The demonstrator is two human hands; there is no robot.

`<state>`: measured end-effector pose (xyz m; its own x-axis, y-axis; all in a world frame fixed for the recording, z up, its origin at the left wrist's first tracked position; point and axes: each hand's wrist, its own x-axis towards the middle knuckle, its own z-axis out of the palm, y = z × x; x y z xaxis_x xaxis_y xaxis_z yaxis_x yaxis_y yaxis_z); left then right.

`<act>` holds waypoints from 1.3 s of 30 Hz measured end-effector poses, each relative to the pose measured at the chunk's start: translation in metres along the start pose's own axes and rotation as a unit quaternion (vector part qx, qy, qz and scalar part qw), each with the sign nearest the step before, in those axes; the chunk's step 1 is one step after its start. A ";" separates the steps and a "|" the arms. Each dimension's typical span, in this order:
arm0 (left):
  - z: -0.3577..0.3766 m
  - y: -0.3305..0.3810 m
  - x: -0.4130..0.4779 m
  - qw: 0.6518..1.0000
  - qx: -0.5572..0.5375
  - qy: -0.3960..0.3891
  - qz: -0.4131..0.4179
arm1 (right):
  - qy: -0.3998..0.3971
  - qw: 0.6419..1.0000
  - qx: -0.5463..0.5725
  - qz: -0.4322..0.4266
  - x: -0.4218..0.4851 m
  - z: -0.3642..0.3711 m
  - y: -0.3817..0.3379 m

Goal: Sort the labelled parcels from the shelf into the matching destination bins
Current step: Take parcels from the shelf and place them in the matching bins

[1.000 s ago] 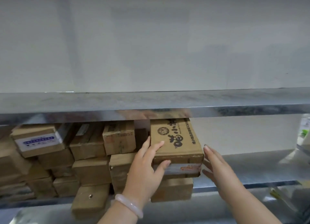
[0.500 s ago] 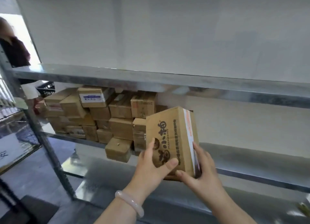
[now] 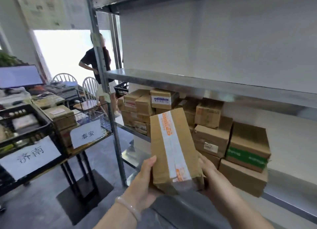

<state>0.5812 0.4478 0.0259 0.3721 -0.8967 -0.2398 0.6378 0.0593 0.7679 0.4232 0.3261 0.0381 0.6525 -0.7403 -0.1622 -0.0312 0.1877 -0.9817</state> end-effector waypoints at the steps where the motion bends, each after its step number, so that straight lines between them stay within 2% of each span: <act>1: -0.011 0.007 -0.001 1.000 0.006 0.022 0.016 | -0.001 1.000 0.001 -0.016 0.005 0.013 0.000; 3: -0.038 0.025 -0.003 0.990 0.083 0.070 0.085 | 0.037 0.997 -0.034 -0.053 0.018 0.039 0.001; 6: -0.083 0.060 -0.009 0.953 0.214 0.131 0.171 | 0.072 0.971 -0.201 -0.105 0.041 0.082 0.004; 10: -0.135 0.099 -0.017 0.941 0.251 0.147 0.174 | 0.047 0.952 -0.268 -0.140 0.067 0.161 0.006; 14: -0.187 0.137 -0.026 0.929 0.273 0.159 0.193 | 0.032 0.939 -0.283 -0.195 0.090 0.232 0.011; 18: -0.248 0.179 -0.039 0.936 0.217 0.182 0.209 | -0.013 0.937 -0.278 -0.212 0.115 0.305 0.017; 25: -0.343 0.244 -0.066 0.907 0.161 0.292 0.256 | -0.160 0.925 -0.266 -0.218 0.160 0.417 0.024; 30: -0.401 0.276 -0.066 0.895 0.131 0.334 0.264 | -0.217 0.909 -0.265 -0.236 0.198 0.479 0.022; 36: -0.461 0.337 -0.038 0.877 0.085 0.385 0.274 | -0.276 0.866 -0.285 -0.304 0.268 0.555 0.015; 39: -0.490 0.383 -0.019 0.877 0.070 0.386 0.278 | -0.290 0.846 -0.303 -0.328 0.313 0.591 -0.002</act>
<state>1.1490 0.7024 0.0333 0.9794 -0.1790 -0.0935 0.1435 0.2905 0.9460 1.0750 0.4759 0.0485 0.9364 -0.0821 0.3411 0.2140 -0.6369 -0.7407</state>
